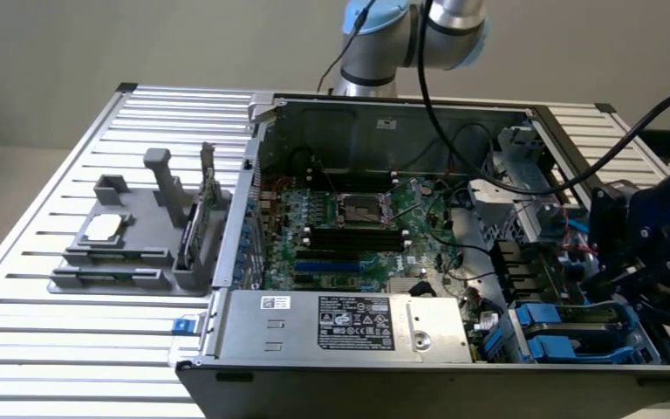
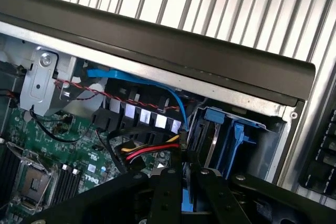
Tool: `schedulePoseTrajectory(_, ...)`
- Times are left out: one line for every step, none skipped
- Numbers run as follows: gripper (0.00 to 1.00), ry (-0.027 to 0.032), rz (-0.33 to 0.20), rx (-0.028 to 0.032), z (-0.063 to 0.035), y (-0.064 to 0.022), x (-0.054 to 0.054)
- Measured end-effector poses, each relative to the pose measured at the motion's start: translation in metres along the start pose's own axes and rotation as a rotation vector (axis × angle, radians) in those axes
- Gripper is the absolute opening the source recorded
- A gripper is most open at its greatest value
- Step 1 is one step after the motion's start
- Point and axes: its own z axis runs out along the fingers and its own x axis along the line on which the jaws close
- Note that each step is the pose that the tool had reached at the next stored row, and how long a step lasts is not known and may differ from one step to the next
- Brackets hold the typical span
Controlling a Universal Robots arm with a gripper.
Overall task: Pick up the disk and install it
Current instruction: 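Insert the first disk wire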
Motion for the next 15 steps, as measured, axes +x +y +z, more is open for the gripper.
schedulePoseTrajectory(0.16, -0.012, 0.0, 0.0041, 0.0002, 0.0007, 0.002)
schedulePoseTrajectory(0.16, -0.024, -0.001, 0.008, 0.0004, 0.0014, 0.005)
schedulePoseTrajectory(0.16, -0.0359, -0.001, 0.0119, 0.0005, 0.0021, 0.007)
schedulePoseTrajectory(0.16, -0.0481, -0.002, 0.0157, 0.0007, 0.0027, 0.009)
schedulePoseTrajectory(0.16, -0.0604, -0.002, 0.0196, 0.0007, 0.0034, 0.012)
schedulePoseTrajectory(0.16, -0.0725, -0.003, 0.0232, 0.0007, 0.0041, 0.014)
schedulePoseTrajectory(0.16, -0.0834, -0.003, 0.0265, 0.0006, 0.0046, 0.016)
schedulePoseTrajectory(0.16, -0.0937, -0.004, 0.0296, 0.0003, 0.0049, 0.017)
schedulePoseTrajectory(0.16, -0.1026, -0.004, 0.0323, 0.0001, 0.005, 0.017)
schedulePoseTrajectory(0.16, -0.1111, -0.004, 0.0351, -0.0004, 0.0051, 0.017)
schedulePoseTrajectory(0.16, -0.1186, -0.003, 0.0375, -0.0007, 0.0051, 0.017)
schedulePoseTrajectory(0.16, -0.1248, 0.0, 0.0398, -0.0009, 0.0053, 0.017)
schedulePoseTrajectory(0.16, -0.1301, 0.003, 0.0419, -0.0011, 0.0054, 0.018)
schedulePoseTrajectory(0.16, -0.134, 0.007, 0.0436, -0.0013, 0.0054, 0.017)
schedulePoseTrajectory(0.16, -0.1372, 0.009, 0.0447, -0.0016, 0.0055, 0.018)
